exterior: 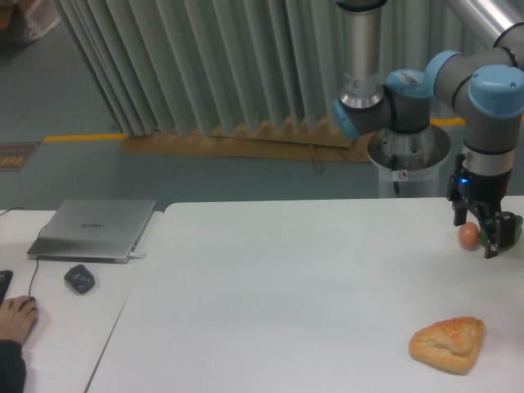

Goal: Place the bread in the basket
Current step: 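Open the gripper and lift it away from the brown egg, then move the open gripper over the triangular bread and lower it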

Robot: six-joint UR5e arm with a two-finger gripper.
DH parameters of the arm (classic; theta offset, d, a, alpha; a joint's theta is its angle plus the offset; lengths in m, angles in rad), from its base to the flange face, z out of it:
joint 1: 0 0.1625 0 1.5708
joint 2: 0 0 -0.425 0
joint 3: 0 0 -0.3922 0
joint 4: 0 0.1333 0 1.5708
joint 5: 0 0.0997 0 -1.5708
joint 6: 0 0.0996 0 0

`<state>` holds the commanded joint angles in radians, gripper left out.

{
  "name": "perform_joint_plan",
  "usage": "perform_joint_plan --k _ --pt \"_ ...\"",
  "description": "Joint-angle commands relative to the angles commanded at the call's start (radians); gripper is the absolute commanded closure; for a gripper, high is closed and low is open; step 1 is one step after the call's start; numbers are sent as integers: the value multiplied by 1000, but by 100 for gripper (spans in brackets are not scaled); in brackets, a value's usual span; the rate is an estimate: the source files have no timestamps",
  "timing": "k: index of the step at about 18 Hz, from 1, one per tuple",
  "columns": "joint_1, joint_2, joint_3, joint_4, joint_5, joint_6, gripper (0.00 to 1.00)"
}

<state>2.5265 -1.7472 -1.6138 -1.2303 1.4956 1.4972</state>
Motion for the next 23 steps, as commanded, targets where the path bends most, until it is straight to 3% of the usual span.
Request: perform_joint_plan --k 3,6,10,13,17,23 --pt "-5 -8 -3 11 -11 -24 0" --pt "-37 -23 -6 96 -11 -78 0" --pt "-46 -49 21 107 -9 -84 0" --pt "-60 -66 31 150 -6 -123 0" --pt "-71 -109 84 152 5 -140 0" --pt "-152 -169 72 143 71 -192 0"
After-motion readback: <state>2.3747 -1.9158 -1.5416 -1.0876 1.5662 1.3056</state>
